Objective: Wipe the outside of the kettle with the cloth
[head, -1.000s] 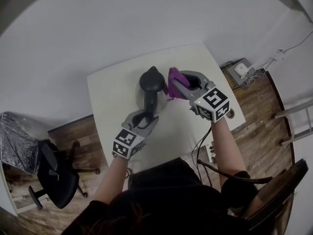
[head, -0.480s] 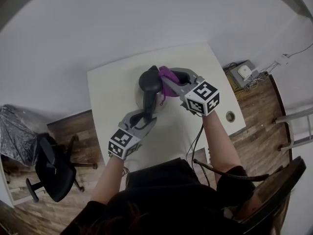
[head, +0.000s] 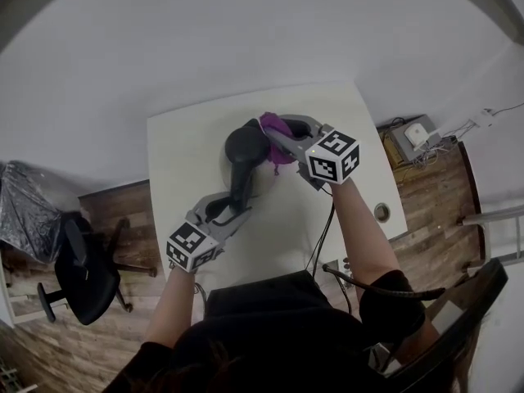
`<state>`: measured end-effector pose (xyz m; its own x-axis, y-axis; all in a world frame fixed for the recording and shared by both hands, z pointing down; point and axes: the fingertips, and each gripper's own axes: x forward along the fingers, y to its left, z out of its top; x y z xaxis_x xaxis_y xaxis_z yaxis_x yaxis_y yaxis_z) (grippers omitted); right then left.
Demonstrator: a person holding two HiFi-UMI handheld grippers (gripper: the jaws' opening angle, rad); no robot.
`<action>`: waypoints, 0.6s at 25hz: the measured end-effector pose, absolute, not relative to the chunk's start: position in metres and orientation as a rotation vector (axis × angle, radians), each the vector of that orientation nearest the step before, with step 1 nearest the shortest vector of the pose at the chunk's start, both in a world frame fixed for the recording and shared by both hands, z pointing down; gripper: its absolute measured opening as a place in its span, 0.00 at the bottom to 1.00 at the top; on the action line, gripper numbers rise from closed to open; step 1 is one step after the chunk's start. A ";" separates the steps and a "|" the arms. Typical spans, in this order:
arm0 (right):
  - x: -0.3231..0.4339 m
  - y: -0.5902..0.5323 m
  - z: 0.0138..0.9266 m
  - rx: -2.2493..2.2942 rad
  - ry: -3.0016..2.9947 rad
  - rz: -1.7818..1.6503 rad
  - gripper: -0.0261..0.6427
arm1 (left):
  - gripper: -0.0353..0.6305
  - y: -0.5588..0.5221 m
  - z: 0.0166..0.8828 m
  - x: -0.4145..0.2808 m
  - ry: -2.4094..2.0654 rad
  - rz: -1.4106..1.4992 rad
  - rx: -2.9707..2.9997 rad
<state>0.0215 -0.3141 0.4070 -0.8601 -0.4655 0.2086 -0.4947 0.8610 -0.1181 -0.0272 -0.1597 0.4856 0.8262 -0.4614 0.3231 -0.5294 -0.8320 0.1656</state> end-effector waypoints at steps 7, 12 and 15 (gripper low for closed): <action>0.027 -0.326 0.449 0.702 -2.832 0.418 0.16 | 0.29 -0.154 0.491 -0.028 -0.744 0.394 2.757; 0.036 -0.329 0.488 0.688 -2.779 0.560 0.16 | 0.29 -0.153 0.491 -0.028 -0.730 0.389 2.764; 0.042 -0.326 0.522 0.692 -2.712 0.640 0.16 | 0.29 -0.152 0.492 -0.030 -0.737 0.372 2.756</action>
